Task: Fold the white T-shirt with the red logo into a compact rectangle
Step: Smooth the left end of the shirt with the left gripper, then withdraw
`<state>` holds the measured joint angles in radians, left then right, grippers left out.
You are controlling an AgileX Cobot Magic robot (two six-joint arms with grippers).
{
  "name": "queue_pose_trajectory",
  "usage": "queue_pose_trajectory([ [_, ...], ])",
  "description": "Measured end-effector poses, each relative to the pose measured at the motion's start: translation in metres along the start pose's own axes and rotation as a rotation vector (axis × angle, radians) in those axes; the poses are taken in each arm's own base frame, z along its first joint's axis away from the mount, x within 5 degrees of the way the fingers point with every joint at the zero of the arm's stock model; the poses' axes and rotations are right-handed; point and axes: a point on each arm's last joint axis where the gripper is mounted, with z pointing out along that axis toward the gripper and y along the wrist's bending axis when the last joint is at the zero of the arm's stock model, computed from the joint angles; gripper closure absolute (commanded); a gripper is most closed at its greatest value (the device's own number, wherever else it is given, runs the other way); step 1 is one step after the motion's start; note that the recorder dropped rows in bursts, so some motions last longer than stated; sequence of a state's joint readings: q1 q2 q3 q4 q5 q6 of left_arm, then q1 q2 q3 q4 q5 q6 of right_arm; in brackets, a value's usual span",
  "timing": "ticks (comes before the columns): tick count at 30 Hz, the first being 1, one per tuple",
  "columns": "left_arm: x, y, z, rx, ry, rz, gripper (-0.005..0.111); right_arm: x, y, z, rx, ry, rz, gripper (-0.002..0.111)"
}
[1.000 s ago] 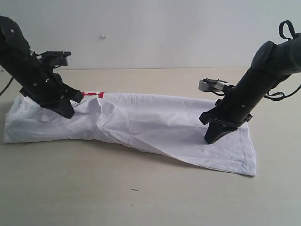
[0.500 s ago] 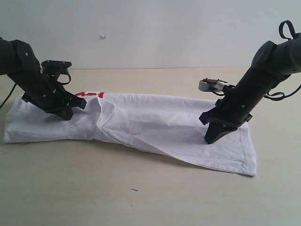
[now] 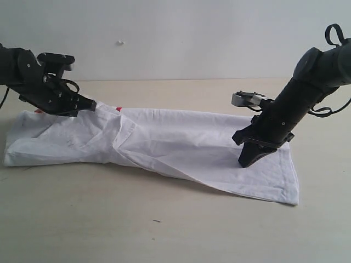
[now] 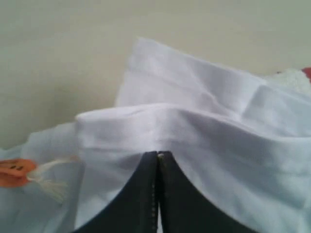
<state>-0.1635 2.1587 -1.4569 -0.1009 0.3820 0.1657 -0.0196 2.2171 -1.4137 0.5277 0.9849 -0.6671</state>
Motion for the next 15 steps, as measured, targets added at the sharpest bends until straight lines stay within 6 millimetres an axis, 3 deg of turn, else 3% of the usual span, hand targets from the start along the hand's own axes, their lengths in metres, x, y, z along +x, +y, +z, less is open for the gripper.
queue_pose_trajectory([
  [4, -0.001, 0.03, -0.008, -0.046, -0.015, -0.059, 0.107, 0.0, 0.0, 0.0, -0.001, 0.001, 0.0, 0.108],
  [8, -0.004, 0.075, -0.036, -0.107, -0.043, -0.158, 0.107, -0.001, 0.001, -0.003, 0.003, -0.007, -0.024, 0.108],
  [11, 0.006, 0.108, -0.053, -0.14, 0.011, -0.222, 0.106, 0.0, 0.003, -0.007, 0.024, -0.02, -0.04, 0.108],
  [15, 0.026, 0.14, -0.059, -0.124, 0.086, -0.342, 0.088, 0.0, 0.006, -0.019, 0.067, -0.043, -0.072, 0.108],
])
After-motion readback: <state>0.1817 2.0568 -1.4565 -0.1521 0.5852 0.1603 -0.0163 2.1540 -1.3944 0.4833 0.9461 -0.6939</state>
